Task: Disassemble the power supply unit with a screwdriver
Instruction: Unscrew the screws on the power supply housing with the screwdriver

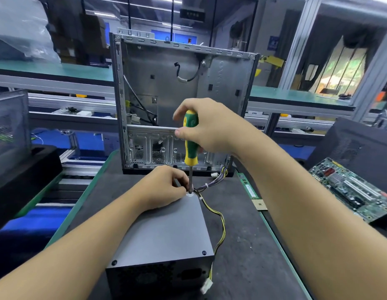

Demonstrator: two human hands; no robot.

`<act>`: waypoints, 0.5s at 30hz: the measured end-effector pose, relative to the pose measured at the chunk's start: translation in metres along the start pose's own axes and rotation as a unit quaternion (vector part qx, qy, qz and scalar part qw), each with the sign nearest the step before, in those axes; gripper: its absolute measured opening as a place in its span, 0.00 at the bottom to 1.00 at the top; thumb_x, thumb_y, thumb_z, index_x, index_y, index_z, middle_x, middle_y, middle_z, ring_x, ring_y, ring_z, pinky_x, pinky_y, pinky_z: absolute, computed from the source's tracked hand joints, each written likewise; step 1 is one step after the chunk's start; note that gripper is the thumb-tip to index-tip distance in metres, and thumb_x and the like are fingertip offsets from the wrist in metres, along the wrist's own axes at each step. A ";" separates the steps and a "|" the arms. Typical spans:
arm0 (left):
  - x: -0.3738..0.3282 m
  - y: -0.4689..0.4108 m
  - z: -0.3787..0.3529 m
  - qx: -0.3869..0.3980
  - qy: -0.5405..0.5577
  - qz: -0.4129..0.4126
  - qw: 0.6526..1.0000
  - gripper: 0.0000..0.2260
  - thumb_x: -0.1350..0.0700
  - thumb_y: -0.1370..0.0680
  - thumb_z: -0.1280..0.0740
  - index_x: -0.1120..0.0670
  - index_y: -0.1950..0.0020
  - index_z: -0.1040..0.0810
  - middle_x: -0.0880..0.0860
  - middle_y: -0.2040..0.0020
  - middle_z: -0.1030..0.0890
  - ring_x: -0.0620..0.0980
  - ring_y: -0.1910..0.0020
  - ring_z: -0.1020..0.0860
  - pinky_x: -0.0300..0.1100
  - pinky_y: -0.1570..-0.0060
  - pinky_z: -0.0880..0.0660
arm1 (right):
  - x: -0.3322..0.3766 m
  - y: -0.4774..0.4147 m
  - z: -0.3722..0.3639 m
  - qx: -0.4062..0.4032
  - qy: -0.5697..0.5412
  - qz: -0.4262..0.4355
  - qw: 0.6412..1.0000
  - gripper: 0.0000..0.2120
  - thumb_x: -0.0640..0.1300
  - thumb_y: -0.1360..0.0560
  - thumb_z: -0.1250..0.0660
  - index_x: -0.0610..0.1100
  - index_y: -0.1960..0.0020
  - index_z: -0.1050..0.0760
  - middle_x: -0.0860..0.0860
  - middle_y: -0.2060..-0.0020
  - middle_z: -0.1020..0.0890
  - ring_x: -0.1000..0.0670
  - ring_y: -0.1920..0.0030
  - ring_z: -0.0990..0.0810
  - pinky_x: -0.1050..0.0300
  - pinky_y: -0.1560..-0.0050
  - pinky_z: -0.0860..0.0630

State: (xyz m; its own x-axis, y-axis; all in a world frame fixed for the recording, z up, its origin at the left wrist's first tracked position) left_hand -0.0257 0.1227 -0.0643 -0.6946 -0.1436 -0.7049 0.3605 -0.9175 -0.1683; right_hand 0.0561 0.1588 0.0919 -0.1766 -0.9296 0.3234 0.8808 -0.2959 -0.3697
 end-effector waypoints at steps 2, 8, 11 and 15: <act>0.002 -0.001 0.001 -0.007 -0.005 0.005 1.000 0.12 0.60 0.30 0.36 0.44 0.61 0.16 0.42 0.66 0.17 0.40 0.66 0.21 0.33 0.63 0.26 | 0.001 0.001 0.000 0.009 0.013 0.005 1.000 0.13 0.43 0.23 0.33 0.51 0.39 0.26 0.61 0.61 0.31 0.59 0.63 0.28 0.61 0.61 0.31; 0.002 0.000 0.001 -0.009 0.000 0.011 1.000 0.11 0.61 0.29 0.35 0.46 0.63 0.18 0.45 0.65 0.17 0.43 0.65 0.21 0.39 0.60 0.24 | -0.010 -0.002 -0.005 -0.008 0.081 -0.059 0.995 0.13 0.54 0.22 0.37 0.47 0.45 0.33 0.50 0.61 0.26 0.46 0.63 0.26 0.51 0.63 0.29; 0.002 0.000 0.001 -0.007 -0.003 0.016 1.000 0.11 0.60 0.29 0.35 0.46 0.63 0.18 0.45 0.65 0.16 0.42 0.65 0.21 0.37 0.60 0.24 | -0.010 -0.001 0.001 -0.069 0.164 -0.078 0.981 0.23 0.67 0.23 0.39 0.46 0.49 0.35 0.50 0.63 0.29 0.44 0.62 0.29 0.51 0.62 0.34; 0.002 0.001 0.001 -0.010 0.001 0.018 1.000 0.11 0.61 0.29 0.35 0.46 0.63 0.18 0.48 0.64 0.16 0.42 0.67 0.23 0.38 0.60 0.25 | -0.007 -0.002 -0.002 -0.055 0.037 -0.030 0.997 0.11 0.48 0.22 0.33 0.45 0.44 0.32 0.49 0.59 0.24 0.44 0.59 0.25 0.47 0.56 0.24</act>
State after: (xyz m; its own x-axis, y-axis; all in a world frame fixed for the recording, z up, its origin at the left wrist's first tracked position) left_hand -0.0276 0.1215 -0.0647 -0.6792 -0.1762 -0.7125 0.3987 -0.9036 -0.1567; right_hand 0.0550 0.1655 0.0881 -0.2637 -0.9216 0.2849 0.8146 -0.3710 -0.4460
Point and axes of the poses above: each hand's wrist, its own y-axis away from the middle knuckle, its own z-axis out of the back of the hand, x = y × z, the point moved 8 cm from there along -y, towards the middle knuckle
